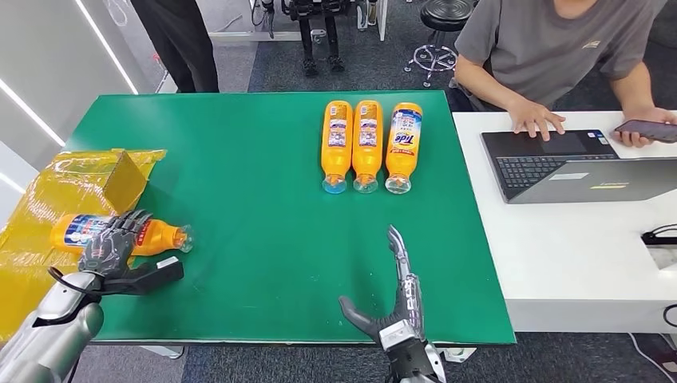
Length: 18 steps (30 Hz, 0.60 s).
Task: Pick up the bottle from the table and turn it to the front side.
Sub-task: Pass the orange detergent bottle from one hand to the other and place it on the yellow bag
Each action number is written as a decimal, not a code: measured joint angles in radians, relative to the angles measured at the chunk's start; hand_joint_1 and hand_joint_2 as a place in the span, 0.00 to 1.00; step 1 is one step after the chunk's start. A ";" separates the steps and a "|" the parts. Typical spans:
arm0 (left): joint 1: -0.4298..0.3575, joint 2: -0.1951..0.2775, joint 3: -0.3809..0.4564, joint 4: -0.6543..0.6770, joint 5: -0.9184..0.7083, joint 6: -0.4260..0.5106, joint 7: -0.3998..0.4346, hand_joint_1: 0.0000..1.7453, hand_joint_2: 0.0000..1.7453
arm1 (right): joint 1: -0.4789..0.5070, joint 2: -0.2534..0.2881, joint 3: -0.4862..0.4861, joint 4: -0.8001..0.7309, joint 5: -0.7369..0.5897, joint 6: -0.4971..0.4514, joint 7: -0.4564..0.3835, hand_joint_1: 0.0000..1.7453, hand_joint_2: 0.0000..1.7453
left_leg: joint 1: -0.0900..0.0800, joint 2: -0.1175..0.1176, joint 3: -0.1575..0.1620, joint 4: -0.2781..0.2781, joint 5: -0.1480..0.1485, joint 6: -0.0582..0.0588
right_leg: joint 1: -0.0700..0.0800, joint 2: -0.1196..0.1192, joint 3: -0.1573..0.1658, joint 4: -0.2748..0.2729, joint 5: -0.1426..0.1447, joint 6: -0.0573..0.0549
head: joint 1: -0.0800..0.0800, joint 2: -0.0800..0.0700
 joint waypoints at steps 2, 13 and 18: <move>0.009 0.000 0.010 -0.011 -0.007 0.007 -0.002 0.00 1.00 | 0.002 0.000 -0.001 0.000 0.000 0.000 0.000 0.00 1.00 | 0.000 0.000 0.000 0.000 0.000 0.000 | 0.000 0.000 0.000 0.000 0.000 0.000 | 0.000 0.000; 0.104 -0.005 0.134 -0.229 -0.039 0.215 -0.058 0.00 1.00 | 0.016 0.016 -0.005 0.000 -0.001 0.017 0.001 0.00 1.00 | 0.000 0.000 -0.001 0.000 0.000 0.000 | 0.000 0.000 -0.001 0.000 0.000 0.000 | 0.000 0.000; 0.150 -0.022 0.235 -0.363 -0.048 0.236 -0.125 0.00 1.00 | 0.016 0.019 -0.005 0.001 -0.012 0.019 0.000 0.00 1.00 | 0.000 0.000 -0.001 0.000 -0.001 -0.001 | 0.000 0.000 -0.001 0.000 0.000 0.000 | 0.000 0.000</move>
